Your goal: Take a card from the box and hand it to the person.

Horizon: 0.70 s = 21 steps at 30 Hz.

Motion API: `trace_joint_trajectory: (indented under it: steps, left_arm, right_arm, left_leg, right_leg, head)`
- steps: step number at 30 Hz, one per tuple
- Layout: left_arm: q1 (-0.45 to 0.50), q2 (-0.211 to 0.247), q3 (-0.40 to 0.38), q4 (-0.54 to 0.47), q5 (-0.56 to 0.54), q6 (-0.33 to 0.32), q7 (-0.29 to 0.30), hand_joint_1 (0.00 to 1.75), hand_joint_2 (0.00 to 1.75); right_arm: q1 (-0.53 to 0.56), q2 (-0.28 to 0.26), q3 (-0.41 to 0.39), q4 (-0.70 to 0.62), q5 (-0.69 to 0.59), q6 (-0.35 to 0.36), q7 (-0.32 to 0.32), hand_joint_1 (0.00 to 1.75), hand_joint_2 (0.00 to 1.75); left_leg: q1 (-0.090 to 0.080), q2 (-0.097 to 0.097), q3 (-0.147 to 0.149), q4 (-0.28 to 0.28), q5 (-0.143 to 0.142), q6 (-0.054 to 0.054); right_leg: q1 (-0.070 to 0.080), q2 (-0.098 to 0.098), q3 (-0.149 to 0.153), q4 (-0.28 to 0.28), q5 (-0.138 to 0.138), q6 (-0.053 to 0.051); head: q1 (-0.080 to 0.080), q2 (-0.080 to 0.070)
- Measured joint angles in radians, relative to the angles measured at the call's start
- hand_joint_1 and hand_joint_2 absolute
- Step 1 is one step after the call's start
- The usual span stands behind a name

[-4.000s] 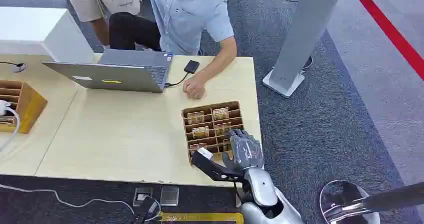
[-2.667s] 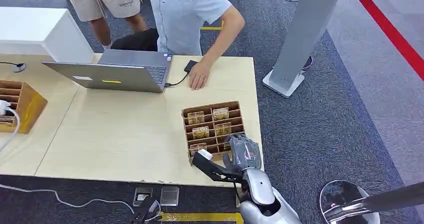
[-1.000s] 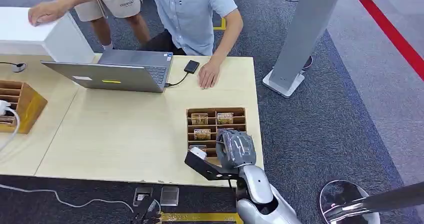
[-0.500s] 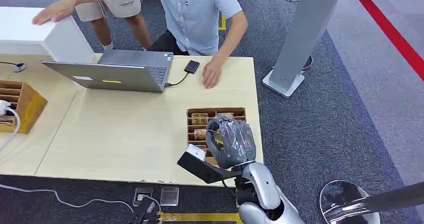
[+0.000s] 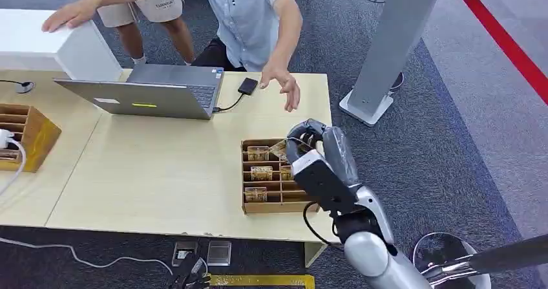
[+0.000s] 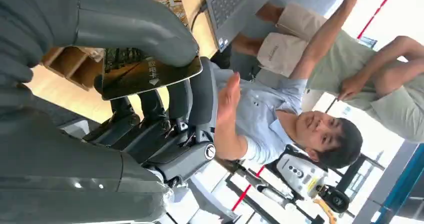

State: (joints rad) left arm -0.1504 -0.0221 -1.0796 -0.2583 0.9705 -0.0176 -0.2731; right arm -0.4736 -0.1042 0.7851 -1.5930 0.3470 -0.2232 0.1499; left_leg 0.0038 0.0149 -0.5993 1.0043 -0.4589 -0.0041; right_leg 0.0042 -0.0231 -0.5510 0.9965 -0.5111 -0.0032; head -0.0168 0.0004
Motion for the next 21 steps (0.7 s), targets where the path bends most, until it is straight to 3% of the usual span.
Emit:
trace_joint_trajectory:
  steps: [11,21]
  left_arm:
    - [-0.021,0.0,0.0,0.0,-0.033,-0.035,0.053,0.0,1.75]
    - [-0.037,-0.001,0.0,0.0,-0.061,-0.044,0.074,0.0,1.75]
  right_arm:
    - [-0.246,0.031,-0.009,0.313,-0.056,-0.018,0.027,1.52,1.75]
    - [-0.426,0.164,0.02,0.678,-0.001,-0.022,0.017,1.52,1.75]
  left_leg:
    - [0.0,-0.001,-0.001,0.0,0.001,0.0]
    - [0.0,-0.002,-0.001,0.0,0.001,0.0]
  right_leg:
    - [0.0,-0.001,0.0,0.001,0.0,0.0]
    - [0.0,-0.001,-0.001,0.001,0.0,0.0]
  head:
    - [0.0,0.0]
    - [-0.001,0.0]
